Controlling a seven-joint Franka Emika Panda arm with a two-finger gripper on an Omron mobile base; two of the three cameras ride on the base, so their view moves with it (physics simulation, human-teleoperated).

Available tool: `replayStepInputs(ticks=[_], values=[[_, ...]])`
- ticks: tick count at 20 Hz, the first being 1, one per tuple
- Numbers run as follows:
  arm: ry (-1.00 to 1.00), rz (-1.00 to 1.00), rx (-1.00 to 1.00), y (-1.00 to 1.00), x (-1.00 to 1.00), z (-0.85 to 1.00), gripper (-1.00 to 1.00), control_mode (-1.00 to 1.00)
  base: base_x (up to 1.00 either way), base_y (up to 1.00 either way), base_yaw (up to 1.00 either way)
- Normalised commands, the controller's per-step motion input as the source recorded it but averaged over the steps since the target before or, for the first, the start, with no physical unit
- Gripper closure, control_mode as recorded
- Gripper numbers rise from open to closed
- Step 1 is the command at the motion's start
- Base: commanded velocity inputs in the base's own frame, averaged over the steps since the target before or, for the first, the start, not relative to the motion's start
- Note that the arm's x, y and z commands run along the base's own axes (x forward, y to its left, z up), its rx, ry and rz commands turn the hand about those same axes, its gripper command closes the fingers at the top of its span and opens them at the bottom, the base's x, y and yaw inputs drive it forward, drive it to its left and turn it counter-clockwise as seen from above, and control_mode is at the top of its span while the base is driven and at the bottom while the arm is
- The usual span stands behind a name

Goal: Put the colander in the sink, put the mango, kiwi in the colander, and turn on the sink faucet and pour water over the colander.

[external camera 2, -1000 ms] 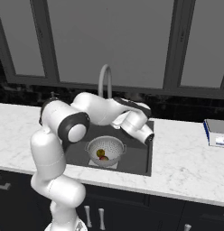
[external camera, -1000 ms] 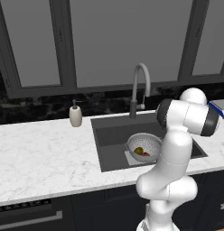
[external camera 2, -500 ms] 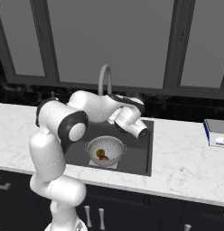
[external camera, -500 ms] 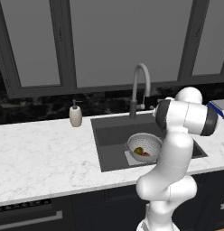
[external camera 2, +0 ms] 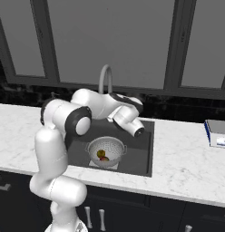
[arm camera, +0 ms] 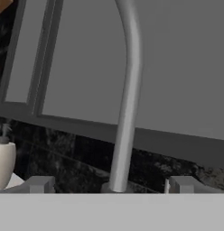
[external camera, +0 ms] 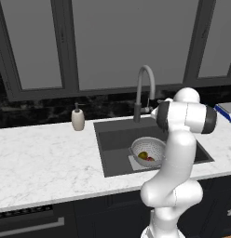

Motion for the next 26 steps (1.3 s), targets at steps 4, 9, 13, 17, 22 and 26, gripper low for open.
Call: replayStepInputs(ticks=[4, 9, 13, 17, 22, 26], values=[[0.00, 0.00, 0.02, -0.06, 0.32, -0.08, -1.00, -1.00, 0.00, 0.00, 0.00], [0.00, 0.00, 0.05, -0.09, 0.23, -0.09, -1.00, -1.00, 0.00, 0.00, 0.00], [0.00, 0.00, 0.05, -0.05, 0.29, -0.20, -1.00, -1.00, 0.00, 0.00, 0.00], [0.00, 0.00, 0.01, 0.00, 0.37, -0.01, -1.00, -1.00, 0.00, 0.00, 0.00], [0.00, 0.00, 0.00, -0.01, 0.28, 0.01, -1.00, -1.00, 0.00, 0.00, 0.00], [0.00, -0.03, 0.00, -0.01, 0.19, 0.00, -1.00, -1.00, 0.00, 0.00, 0.00]])
